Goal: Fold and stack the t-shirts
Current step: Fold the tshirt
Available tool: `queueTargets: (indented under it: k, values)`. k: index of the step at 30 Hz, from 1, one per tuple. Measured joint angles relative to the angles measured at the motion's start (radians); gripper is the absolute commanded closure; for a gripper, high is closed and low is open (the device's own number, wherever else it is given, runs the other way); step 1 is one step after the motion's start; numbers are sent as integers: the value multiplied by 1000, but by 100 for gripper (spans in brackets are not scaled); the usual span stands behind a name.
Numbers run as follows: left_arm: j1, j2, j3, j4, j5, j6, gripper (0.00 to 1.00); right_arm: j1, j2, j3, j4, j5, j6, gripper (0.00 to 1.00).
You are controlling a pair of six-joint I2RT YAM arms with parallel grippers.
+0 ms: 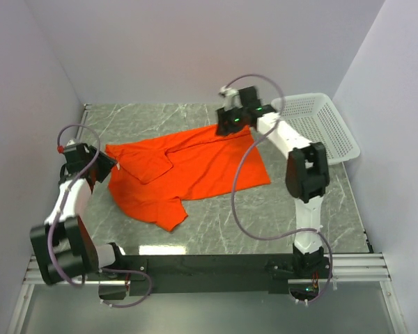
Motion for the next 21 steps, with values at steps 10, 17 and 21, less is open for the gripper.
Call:
queueTargets:
  k: [10,17,21]
  values:
    - [15,385,245,49,-7,-19,56,-250,116,150,37,21,1,58]
    - [20,484,301,41,-22,2,56,-227,231,265,-5,124,39,53]
    - [20,502,316,36,-23,11,56,-222,286,351,-50,195,55,52]
